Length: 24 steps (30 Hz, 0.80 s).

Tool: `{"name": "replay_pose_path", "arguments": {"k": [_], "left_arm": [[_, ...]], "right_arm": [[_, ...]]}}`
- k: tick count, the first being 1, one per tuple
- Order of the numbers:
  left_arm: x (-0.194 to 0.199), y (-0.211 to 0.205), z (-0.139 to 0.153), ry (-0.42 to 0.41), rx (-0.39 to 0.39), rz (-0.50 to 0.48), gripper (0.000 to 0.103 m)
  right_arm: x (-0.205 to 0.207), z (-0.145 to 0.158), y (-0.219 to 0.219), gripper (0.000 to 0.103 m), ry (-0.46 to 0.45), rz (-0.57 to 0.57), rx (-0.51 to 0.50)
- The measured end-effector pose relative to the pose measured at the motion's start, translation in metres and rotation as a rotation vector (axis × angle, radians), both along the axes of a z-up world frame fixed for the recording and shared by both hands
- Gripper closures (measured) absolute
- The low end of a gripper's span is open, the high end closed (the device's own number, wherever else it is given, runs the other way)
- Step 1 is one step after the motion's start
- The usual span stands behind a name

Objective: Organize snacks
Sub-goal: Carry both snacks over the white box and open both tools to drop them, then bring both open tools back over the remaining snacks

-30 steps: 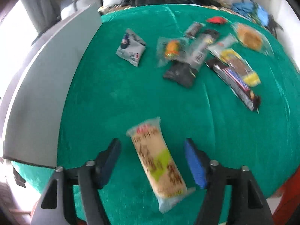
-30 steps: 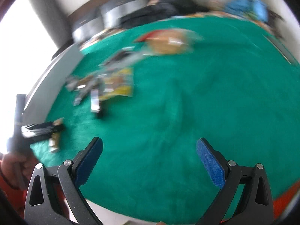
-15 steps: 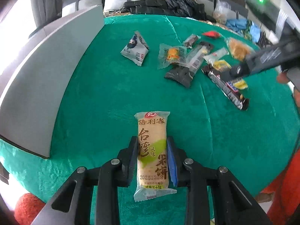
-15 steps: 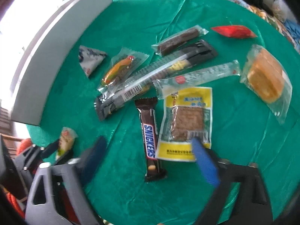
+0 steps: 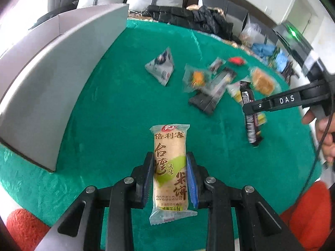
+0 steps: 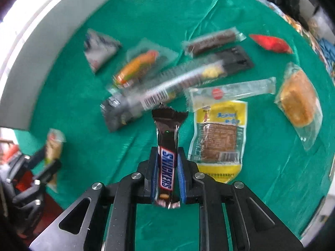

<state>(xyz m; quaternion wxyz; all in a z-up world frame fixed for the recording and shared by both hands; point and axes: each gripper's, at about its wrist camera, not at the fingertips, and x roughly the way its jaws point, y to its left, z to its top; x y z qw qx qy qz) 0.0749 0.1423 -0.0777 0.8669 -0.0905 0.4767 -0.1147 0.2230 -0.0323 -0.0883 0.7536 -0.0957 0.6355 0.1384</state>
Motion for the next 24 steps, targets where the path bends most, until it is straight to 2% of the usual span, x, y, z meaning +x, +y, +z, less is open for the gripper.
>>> {"name": "replay_pose_path", "arguments": {"k": [3, 6, 10, 12, 15, 16, 17, 18, 19, 20, 22, 24], "left_arm": [[-0.004, 0.019, 0.035, -0.035, -0.115, 0.024, 0.074], [0.002, 0.057, 0.079, -0.105, -0.132, 0.083, 0.074], [0.014, 0.129, 0.123, -0.175, -0.014, 0.213, 0.074], [0.023, 0.164, 0.13, -0.168, 0.029, 0.278, 0.074], [0.039, 0.201, 0.128, -0.136, 0.134, 0.329, 0.074], [0.048, 0.211, 0.12, -0.095, 0.181, 0.334, 0.074], [0.053, 0.215, 0.113, -0.066, 0.205, 0.342, 0.069], [0.059, 0.221, 0.104, -0.035, 0.225, 0.351, 0.061], [0.062, 0.222, 0.095, -0.01, 0.241, 0.359, 0.039], [0.064, 0.223, 0.088, 0.005, 0.265, 0.375, 0.02], [0.052, 0.227, 0.089, -0.026, 0.305, 0.408, 0.012], [0.045, 0.223, 0.094, -0.067, 0.301, 0.421, 0.012]], "right_arm": [[-0.006, 0.03, -0.005, 0.086, -0.023, -0.008, 0.059], [-0.008, 0.077, 0.015, 0.086, -0.089, 0.032, 0.169], [0.0, 0.142, 0.068, 0.086, -0.182, 0.1, 0.342], [0.001, 0.168, 0.108, 0.086, -0.198, 0.152, 0.43], [0.004, 0.178, 0.17, 0.086, -0.171, 0.21, 0.479], [0.008, 0.174, 0.188, 0.085, -0.158, 0.221, 0.485], [0.013, 0.166, 0.211, 0.082, -0.136, 0.224, 0.492], [0.017, 0.157, 0.227, 0.072, -0.118, 0.221, 0.488], [0.021, 0.15, 0.24, 0.062, -0.123, 0.212, 0.468], [0.026, 0.144, 0.244, 0.047, -0.148, 0.199, 0.441], [0.023, 0.148, 0.235, 0.045, -0.209, 0.174, 0.446], [0.02, 0.146, 0.2, 0.034, -0.257, 0.145, 0.475]]}}
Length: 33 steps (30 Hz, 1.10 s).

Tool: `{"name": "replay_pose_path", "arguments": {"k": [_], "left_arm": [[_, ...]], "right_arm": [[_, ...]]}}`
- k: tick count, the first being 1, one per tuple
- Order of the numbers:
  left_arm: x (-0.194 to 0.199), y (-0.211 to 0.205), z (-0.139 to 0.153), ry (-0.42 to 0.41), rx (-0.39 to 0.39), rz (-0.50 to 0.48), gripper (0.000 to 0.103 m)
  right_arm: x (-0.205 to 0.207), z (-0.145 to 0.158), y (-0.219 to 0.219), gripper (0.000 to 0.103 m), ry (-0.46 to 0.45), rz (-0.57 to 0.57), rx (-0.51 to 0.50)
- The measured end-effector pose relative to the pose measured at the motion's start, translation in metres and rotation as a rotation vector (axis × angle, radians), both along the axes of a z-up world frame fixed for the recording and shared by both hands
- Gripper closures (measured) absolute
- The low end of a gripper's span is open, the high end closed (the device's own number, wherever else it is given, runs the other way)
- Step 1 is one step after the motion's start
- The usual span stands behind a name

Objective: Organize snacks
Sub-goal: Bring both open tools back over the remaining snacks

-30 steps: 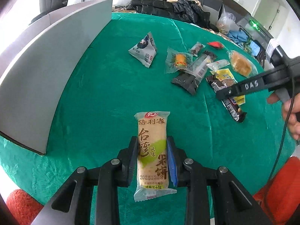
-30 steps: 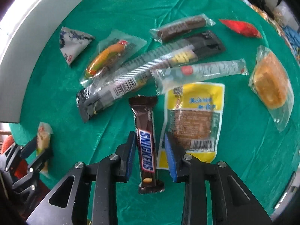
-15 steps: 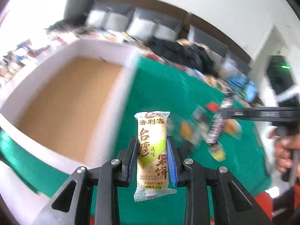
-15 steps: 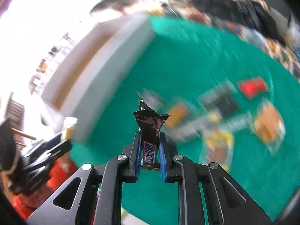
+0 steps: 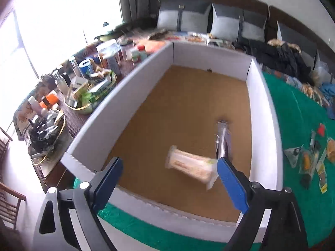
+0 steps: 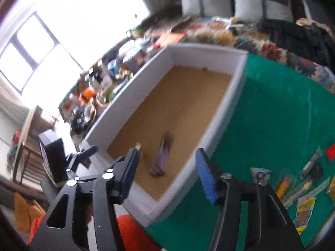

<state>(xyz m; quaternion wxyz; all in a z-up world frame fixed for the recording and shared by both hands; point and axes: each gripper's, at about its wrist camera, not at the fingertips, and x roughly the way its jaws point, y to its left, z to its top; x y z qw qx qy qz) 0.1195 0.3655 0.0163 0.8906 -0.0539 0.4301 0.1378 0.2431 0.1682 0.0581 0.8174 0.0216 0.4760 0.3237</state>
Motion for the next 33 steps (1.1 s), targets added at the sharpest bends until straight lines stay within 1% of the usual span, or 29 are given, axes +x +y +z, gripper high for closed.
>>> {"name": "replay_pose_path", "arguments": {"k": [1, 2, 3, 4, 6, 8, 9, 12, 13, 14, 16, 17, 19, 21, 22, 23, 24, 25, 27, 29, 31, 33], "left_arm": [[-0.001, -0.004, 0.002, -0.016, -0.002, 0.002, 0.012], [-0.003, -0.01, 0.006, -0.049, -0.01, -0.005, 0.012], [0.001, -0.014, 0.007, -0.074, -0.019, -0.02, 0.012], [0.004, -0.023, 0.01, -0.097, -0.028, -0.045, 0.012], [0.015, -0.05, 0.011, -0.118, -0.016, -0.109, 0.012], [0.026, -0.074, 0.007, -0.129, 0.025, -0.162, 0.012], [0.032, -0.086, 0.002, -0.115, 0.047, -0.18, 0.012], [0.05, -0.119, -0.016, -0.045, 0.13, -0.238, 0.012], [0.054, -0.129, -0.022, -0.015, 0.164, -0.255, 0.012], [0.055, -0.141, -0.029, 0.011, 0.217, -0.273, 0.012], [0.054, -0.155, -0.035, 0.03, 0.317, -0.291, 0.012], [0.053, -0.156, -0.037, 0.043, 0.333, -0.29, 0.012], [0.051, -0.151, -0.036, 0.06, 0.291, -0.282, 0.012], [0.044, -0.148, -0.038, 0.065, 0.266, -0.266, 0.012], [0.041, -0.149, -0.038, 0.071, 0.267, -0.266, 0.012], [0.039, -0.151, -0.039, 0.073, 0.274, -0.269, 0.012], [0.035, -0.153, -0.04, 0.073, 0.292, -0.276, 0.012], [0.029, -0.159, -0.041, 0.076, 0.326, -0.289, 0.012], [0.021, -0.166, -0.046, 0.083, 0.388, -0.311, 0.012], [0.018, -0.171, -0.049, 0.076, 0.458, -0.319, 0.012], [0.018, -0.172, -0.047, 0.062, 0.462, -0.3, 0.012], [0.012, -0.174, -0.034, -0.001, 0.46, -0.244, 0.012]], "right_arm": [[-0.001, 0.002, -0.016, 0.032, -0.025, -0.018, -0.005], [-0.005, 0.0, -0.036, 0.031, -0.071, -0.046, -0.026], [-0.01, -0.008, -0.067, 0.03, -0.13, -0.078, -0.066], [-0.011, -0.014, -0.082, 0.03, -0.15, -0.097, -0.093], [-0.02, -0.045, -0.137, 0.03, -0.182, -0.16, -0.195], [-0.032, -0.074, -0.185, 0.031, -0.191, -0.226, -0.294], [-0.042, -0.091, -0.216, 0.031, -0.179, -0.265, -0.337], [-0.068, -0.131, -0.291, 0.031, -0.13, -0.379, -0.409], [-0.076, -0.139, -0.309, 0.031, -0.116, -0.409, -0.414], [-0.085, -0.146, -0.329, 0.031, -0.105, -0.443, -0.411], [-0.098, -0.156, -0.357, 0.031, -0.101, -0.501, -0.395], [-0.104, -0.159, -0.364, 0.031, -0.102, -0.526, -0.387], [-0.106, -0.171, -0.378, 0.031, -0.103, -0.557, -0.379], [-0.107, -0.18, -0.383, 0.03, -0.102, -0.573, -0.378], [-0.108, -0.183, -0.384, 0.029, -0.102, -0.578, -0.371], [-0.109, -0.184, -0.384, 0.028, -0.123, -0.594, -0.349], [-0.109, -0.184, -0.384, 0.026, -0.13, -0.6, -0.35], [-0.107, -0.185, -0.381, 0.026, -0.14, -0.604, -0.353], [-0.111, -0.188, -0.384, 0.021, -0.155, -0.604, -0.35], [-0.111, -0.187, -0.385, 0.019, -0.159, -0.605, -0.344], [-0.112, -0.187, -0.386, 0.017, -0.158, -0.605, -0.341], [-0.112, -0.188, -0.385, 0.016, -0.157, -0.601, -0.344]]}}
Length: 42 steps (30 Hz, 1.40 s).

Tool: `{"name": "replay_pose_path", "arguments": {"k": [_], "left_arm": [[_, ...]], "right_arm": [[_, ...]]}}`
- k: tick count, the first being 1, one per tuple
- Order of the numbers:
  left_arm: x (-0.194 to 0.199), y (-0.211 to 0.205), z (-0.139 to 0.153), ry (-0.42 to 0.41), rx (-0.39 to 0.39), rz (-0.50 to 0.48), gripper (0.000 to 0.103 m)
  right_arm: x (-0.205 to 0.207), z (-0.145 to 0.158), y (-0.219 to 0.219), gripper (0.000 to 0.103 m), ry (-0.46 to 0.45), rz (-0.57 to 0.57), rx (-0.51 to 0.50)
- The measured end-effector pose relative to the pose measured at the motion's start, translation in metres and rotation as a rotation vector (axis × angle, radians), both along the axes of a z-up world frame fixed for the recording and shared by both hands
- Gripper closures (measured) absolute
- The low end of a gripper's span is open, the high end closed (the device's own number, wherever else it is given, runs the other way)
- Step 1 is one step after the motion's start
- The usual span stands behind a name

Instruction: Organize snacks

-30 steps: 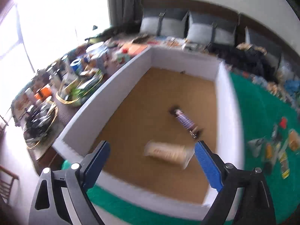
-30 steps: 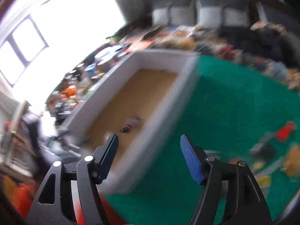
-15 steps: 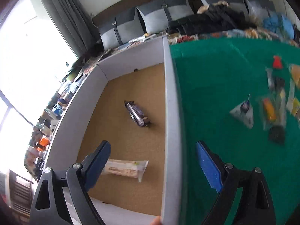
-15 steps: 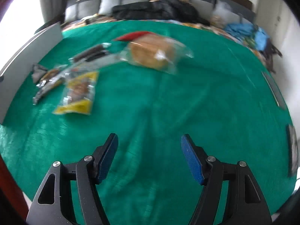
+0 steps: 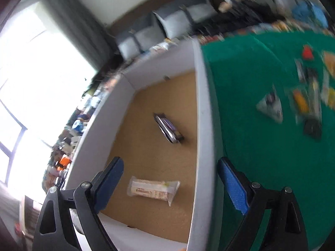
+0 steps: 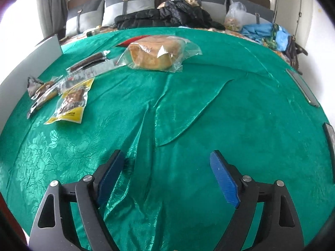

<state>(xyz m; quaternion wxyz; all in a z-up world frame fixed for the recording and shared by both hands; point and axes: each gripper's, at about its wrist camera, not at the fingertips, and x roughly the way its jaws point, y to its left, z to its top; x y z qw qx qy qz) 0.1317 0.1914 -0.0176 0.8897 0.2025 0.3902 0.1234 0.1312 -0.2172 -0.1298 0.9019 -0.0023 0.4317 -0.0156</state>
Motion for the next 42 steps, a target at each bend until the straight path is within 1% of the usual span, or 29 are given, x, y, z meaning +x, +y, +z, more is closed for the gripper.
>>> {"name": "replay_pose_path", "arguments": {"k": [1, 2, 3, 4, 5, 6, 7, 8, 9, 10, 11, 12, 13, 16, 18, 20, 21, 22, 23, 24, 31, 33, 34, 35, 36, 37, 39, 40, 42], "left_arm": [[-0.008, -0.005, 0.013, -0.075, 0.003, 0.021, 0.012], [-0.018, -0.012, 0.026, -0.14, -0.012, 0.02, 0.01], [-0.024, -0.02, 0.035, -0.174, -0.037, 0.005, 0.009], [-0.032, -0.03, 0.044, -0.198, -0.083, -0.023, 0.003], [-0.04, -0.042, 0.052, -0.205, -0.16, -0.069, 0.0], [-0.046, -0.054, 0.055, -0.191, -0.238, -0.113, 0.0], [-0.048, -0.063, 0.053, -0.163, -0.289, -0.136, 0.0], [-0.048, -0.073, 0.045, -0.108, -0.353, -0.163, 0.0], [-0.045, -0.086, 0.029, -0.027, -0.424, -0.188, 0.0], [-0.042, -0.093, 0.018, 0.026, -0.46, -0.199, 0.0], [-0.036, -0.105, -0.005, 0.11, -0.492, -0.208, 0.0], [-0.032, -0.116, -0.02, 0.157, -0.492, -0.212, 0.0], [-0.028, -0.126, -0.041, 0.193, -0.463, -0.214, 0.0], [-0.023, -0.134, -0.069, 0.217, -0.425, -0.187, 0.0], [-0.019, -0.13, -0.077, 0.223, -0.425, -0.166, 0.0], [-0.019, -0.124, -0.087, 0.231, -0.39, -0.126, 0.0], [-0.021, -0.119, -0.088, 0.223, -0.41, -0.128, 0.0], [-0.023, -0.108, -0.093, 0.224, -0.464, -0.117, 0.0], [-0.022, -0.104, -0.094, 0.214, -0.48, -0.103, 0.0], [-0.024, -0.102, -0.096, 0.202, -0.475, -0.094, 0.0], [-0.029, -0.097, -0.098, 0.155, -0.475, -0.117, 0.0], [-0.028, -0.095, -0.098, 0.148, -0.475, -0.121, 0.0], [-0.027, -0.096, -0.098, 0.147, -0.475, -0.122, 0.0], [-0.027, -0.096, -0.098, 0.147, -0.476, -0.124, 0.0], [-0.026, -0.094, -0.097, 0.149, -0.477, -0.126, 0.0], [-0.026, -0.094, -0.097, 0.15, -0.477, -0.128, 0.0], [-0.027, -0.093, -0.096, 0.148, -0.477, -0.128, 0.0], [-0.027, -0.093, -0.097, 0.147, -0.477, -0.128, 0.0], [-0.028, -0.093, -0.097, 0.142, -0.477, -0.129, 0.0]], "right_arm": [[0.0, -0.001, -0.001, 0.016, 0.0, 0.0, -0.001], [0.0, 0.0, -0.001, 0.016, 0.0, 0.0, 0.002], [0.0, 0.0, -0.001, 0.016, -0.001, 0.001, 0.004], [0.0, 0.0, -0.001, 0.016, -0.001, 0.001, 0.002], [0.0, 0.0, -0.001, 0.016, -0.001, 0.001, 0.001], [0.001, -0.001, 0.0, 0.015, -0.001, 0.001, 0.002], [0.001, -0.001, -0.001, 0.015, 0.0, 0.002, 0.003], [0.0, 0.0, -0.001, 0.014, 0.0, 0.004, 0.005], [0.001, -0.001, 0.0, 0.014, 0.0, 0.005, 0.006], [0.0, 0.0, 0.0, 0.014, 0.0, 0.006, 0.006], [0.0, -0.001, 0.001, 0.014, 0.001, 0.007, 0.006], [0.0, -0.001, 0.001, 0.014, 0.0, 0.007, 0.008], [-0.001, -0.001, 0.0, 0.014, 0.0, 0.008, 0.009], [-0.001, -0.001, 0.001, 0.013, 0.0, 0.01, 0.011], [-0.001, -0.001, 0.001, 0.011, 0.003, 0.015, 0.015], [-0.001, -0.002, 0.001, 0.01, 0.007, 0.021, 0.016], [-0.001, -0.002, 0.002, 0.009, 0.009, 0.024, 0.015], [-0.001, -0.002, 0.002, 0.009, 0.01, 0.025, 0.015], [-0.001, -0.002, 0.002, 0.009, 0.011, 0.025, 0.014], [-0.001, -0.002, 0.002, 0.009, 0.012, 0.026, 0.013], [0.003, -0.001, 0.005, 0.006, 0.039, 0.019, 0.005], [0.016, 0.003, 0.006, 0.007, 0.139, 0.022, 0.012], [0.026, 0.007, 0.009, 0.009, 0.201, 0.029, 0.043], [0.035, 0.014, 0.015, 0.009, 0.23, 0.057, 0.114], [0.042, 0.022, 0.024, 0.009, 0.231, 0.087, 0.154], [0.05, 0.03, 0.037, 0.009, 0.225, 0.116, 0.153], [0.069, 0.039, 0.07, 0.009, 0.225, 0.19, 0.104], [0.077, 0.039, 0.081, 0.009, 0.235, 0.215, 0.085], [0.098, 0.032, 0.113, 0.009, 0.275, 0.261, 0.01]]}}
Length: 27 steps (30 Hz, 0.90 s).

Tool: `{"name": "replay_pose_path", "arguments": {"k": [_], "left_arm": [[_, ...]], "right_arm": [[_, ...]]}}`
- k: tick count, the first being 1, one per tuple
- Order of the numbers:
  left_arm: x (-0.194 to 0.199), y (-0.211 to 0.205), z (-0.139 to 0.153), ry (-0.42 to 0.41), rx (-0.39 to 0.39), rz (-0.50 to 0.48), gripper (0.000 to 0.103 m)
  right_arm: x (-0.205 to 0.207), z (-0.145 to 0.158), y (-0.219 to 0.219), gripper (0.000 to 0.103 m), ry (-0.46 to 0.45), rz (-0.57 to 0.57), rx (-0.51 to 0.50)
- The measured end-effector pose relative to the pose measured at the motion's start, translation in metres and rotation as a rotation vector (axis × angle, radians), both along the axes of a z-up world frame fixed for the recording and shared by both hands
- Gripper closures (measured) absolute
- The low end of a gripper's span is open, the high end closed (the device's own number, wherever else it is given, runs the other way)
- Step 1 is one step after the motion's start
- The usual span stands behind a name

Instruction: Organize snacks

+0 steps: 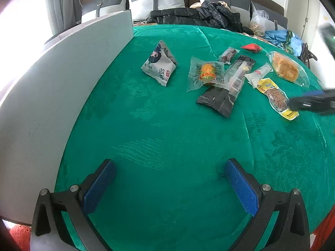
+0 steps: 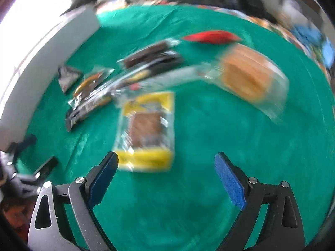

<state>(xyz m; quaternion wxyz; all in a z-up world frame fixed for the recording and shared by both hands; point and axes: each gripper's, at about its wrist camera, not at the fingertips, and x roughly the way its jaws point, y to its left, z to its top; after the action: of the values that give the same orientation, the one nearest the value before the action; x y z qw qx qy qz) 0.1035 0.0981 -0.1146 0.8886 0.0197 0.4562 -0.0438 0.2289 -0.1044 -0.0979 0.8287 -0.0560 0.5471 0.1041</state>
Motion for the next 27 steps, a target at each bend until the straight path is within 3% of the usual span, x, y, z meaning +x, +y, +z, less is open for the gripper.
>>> {"name": "replay_pose_path", "arguments": {"k": [5, 7, 8, 9, 11, 14, 15, 17, 18, 20, 24, 27], "left_arm": [[-0.002, 0.0, 0.0, -0.008, -0.001, -0.002, 0.0], [-0.003, 0.0, 0.0, -0.009, -0.001, 0.0, 0.0], [-0.003, 0.0, 0.0, -0.009, -0.001, 0.002, 0.0], [-0.003, 0.0, 0.0, -0.009, -0.001, 0.002, 0.0], [-0.003, 0.0, 0.0, -0.01, -0.001, 0.002, 0.0], [-0.004, 0.0, 0.0, -0.013, -0.001, 0.002, 0.0], [-0.004, 0.0, 0.0, -0.014, -0.001, 0.003, 0.0], [-0.004, 0.0, 0.0, -0.014, -0.002, 0.005, 0.0], [-0.004, -0.001, 0.0, -0.015, -0.002, 0.007, 0.0], [-0.004, -0.001, 0.0, -0.017, -0.003, 0.008, 0.0], [-0.006, -0.001, 0.0, -0.024, -0.006, 0.003, 0.0], [-0.007, 0.0, 0.0, -0.028, -0.01, -0.006, 0.0]], "right_arm": [[0.025, -0.024, 0.03, 0.009, 0.063, 0.002, -0.027], [0.021, -0.024, 0.034, 0.013, 0.035, 0.022, -0.046], [0.018, -0.023, 0.031, 0.028, 0.026, 0.02, -0.039], [0.013, -0.018, 0.027, 0.034, 0.004, 0.017, -0.036], [0.007, -0.017, 0.019, 0.037, 0.018, 0.015, -0.031], [-0.016, -0.008, 0.006, 0.055, -0.026, 0.022, -0.009], [-0.026, -0.006, -0.003, 0.056, -0.031, 0.001, 0.009], [-0.048, -0.006, -0.013, 0.051, -0.072, -0.015, -0.012], [-0.057, -0.007, -0.014, 0.039, -0.095, -0.005, -0.023], [-0.076, -0.011, -0.022, 0.031, -0.13, 0.02, -0.008], [-0.091, -0.02, -0.035, 0.026, -0.186, -0.009, 0.034], [-0.079, -0.024, -0.044, 0.021, -0.231, -0.009, 0.021]]}}
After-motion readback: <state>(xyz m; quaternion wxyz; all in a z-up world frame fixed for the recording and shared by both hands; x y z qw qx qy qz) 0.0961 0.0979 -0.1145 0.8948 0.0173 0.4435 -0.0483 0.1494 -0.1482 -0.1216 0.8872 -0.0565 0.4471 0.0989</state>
